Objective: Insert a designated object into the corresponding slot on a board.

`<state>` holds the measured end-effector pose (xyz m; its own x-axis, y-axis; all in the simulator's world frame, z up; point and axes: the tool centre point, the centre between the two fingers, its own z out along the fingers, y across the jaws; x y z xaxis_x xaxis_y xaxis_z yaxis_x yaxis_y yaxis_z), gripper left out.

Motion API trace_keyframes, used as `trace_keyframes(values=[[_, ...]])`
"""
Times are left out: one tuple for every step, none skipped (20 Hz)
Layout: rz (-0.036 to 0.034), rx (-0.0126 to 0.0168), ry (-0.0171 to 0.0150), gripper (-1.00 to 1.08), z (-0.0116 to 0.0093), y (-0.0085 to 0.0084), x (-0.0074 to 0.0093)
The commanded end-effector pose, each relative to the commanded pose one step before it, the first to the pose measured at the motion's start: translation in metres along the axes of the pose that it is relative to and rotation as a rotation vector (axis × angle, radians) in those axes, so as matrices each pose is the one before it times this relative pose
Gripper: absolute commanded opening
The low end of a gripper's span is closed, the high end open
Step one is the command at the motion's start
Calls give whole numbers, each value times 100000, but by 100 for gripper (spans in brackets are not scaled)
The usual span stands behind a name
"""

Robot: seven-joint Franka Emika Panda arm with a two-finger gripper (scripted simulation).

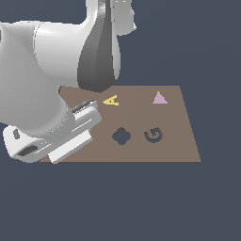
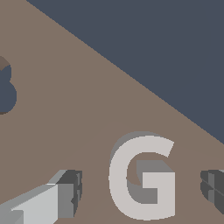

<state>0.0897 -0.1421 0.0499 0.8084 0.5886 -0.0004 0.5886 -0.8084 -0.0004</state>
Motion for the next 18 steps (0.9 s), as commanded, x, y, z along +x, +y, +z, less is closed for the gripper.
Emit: trace_keyframes(values=[[-16,-13,8,100,31,6,6],[0,0,0,100,122,11,-4],[-48,-5,5,100,198,-6,19],[-48,-5,5,100,280,0,15],[-48,-5,5,100,362,6,11],[-48,-5,5,100,362,4,10],[0,0,0,100,286,20,-13],[-68,-8,6,100,197,-19,26],[0,0,0,100,123,8,-6],[0,0,0,100,41,3,-2],[0,0,0,-100,0,0,0],[0,0,0,-100,0,0,0],[0,0,0,-100,0,0,0],[0,0,0,-100,0,0,0],[0,0,0,-100,0,0,0],[0,0,0,-100,0,0,0],[0,0,0,-100,0,0,0],[0,0,0,-100,0,0,0]])
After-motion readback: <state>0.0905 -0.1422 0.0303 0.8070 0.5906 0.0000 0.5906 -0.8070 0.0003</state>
